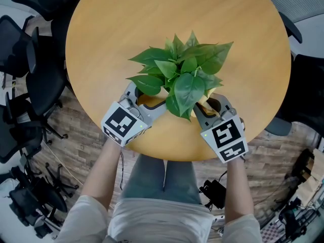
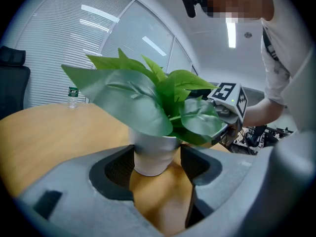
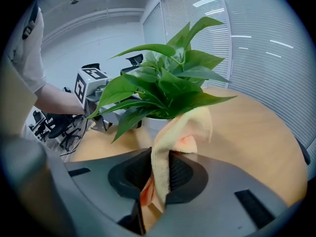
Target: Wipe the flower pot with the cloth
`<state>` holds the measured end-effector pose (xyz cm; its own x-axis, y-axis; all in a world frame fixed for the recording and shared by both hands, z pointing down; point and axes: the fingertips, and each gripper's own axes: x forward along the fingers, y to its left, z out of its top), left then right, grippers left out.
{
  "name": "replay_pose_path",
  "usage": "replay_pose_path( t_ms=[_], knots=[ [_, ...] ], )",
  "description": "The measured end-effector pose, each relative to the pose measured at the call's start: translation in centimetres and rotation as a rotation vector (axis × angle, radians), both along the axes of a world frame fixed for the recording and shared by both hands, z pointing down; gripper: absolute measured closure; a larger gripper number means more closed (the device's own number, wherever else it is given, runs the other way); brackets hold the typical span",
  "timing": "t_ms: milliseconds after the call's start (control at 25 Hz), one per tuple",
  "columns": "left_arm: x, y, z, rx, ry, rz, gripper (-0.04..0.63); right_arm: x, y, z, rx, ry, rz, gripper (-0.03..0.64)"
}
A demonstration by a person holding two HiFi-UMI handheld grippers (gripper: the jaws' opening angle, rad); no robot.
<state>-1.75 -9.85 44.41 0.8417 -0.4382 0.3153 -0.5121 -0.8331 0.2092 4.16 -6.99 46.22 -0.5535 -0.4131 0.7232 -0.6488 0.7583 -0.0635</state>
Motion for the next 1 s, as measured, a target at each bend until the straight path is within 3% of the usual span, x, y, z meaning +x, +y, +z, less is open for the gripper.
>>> replay_pose_path(
  t_ms=[440, 800, 1000],
  knots=[
    [0.1, 0.1, 0.0, -0.009, 0.025, -0.007, 0.296, -1.1, 1.4, 0.5, -0.018, -0.015, -0.026, 0.555],
    [1.6, 2.7, 0.2, 0.014, -0.002, 0.057, 0.299, 1.7, 1.1, 0.8, -0.034, -0.028, 0.049, 0.555],
    [-0.2, 2.1, 0.3, 0.044, -0.042, 0.062, 0.299, 1.8, 1.0, 0.9, -0.04, -0.036, 0.062, 0.555]
  ],
)
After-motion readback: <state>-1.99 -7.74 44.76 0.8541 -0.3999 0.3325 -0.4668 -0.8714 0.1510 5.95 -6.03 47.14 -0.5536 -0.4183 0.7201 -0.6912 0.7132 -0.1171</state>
